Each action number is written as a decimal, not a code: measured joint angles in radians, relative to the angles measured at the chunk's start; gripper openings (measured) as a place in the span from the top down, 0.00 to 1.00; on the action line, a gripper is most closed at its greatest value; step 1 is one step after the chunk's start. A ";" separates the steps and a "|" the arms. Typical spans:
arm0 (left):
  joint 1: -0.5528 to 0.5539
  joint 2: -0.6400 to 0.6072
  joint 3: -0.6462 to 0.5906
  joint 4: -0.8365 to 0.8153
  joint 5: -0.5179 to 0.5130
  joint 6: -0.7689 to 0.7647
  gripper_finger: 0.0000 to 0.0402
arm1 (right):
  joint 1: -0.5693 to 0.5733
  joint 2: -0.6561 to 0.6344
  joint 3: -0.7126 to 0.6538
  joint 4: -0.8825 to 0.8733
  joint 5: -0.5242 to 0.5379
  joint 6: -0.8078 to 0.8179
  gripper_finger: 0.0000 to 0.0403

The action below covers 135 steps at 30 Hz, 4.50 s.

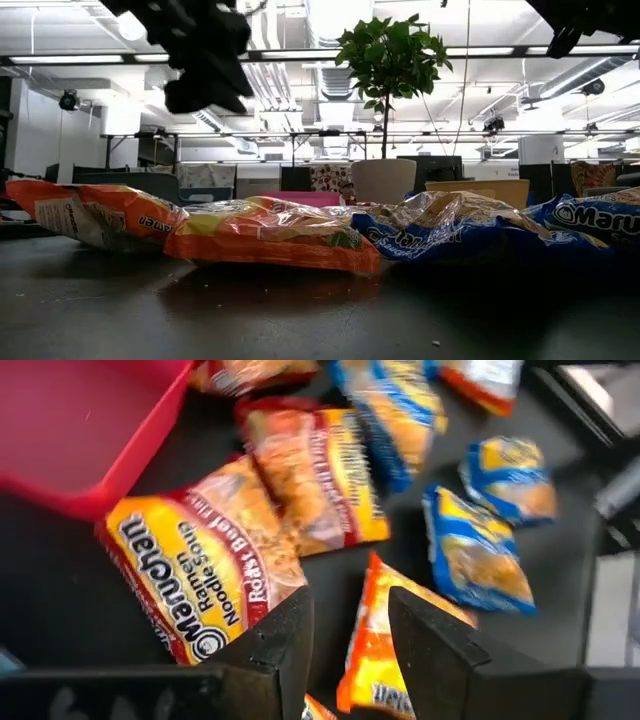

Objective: Sort Maruchan noodles
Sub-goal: Put the left red noodle pack into the blue bin

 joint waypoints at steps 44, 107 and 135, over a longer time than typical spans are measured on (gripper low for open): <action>0.011 0.264 0.000 0.194 -0.175 -0.213 0.41 | 0.000 0.000 0.000 0.004 0.001 -0.041 0.90; -0.065 0.289 0.032 0.192 -0.204 0.273 1.00 | 0.000 0.000 0.001 0.002 0.028 -0.079 0.90; 0.014 0.293 0.128 -0.074 -0.168 -0.166 0.26 | 0.000 0.000 0.005 0.004 0.027 -0.077 0.90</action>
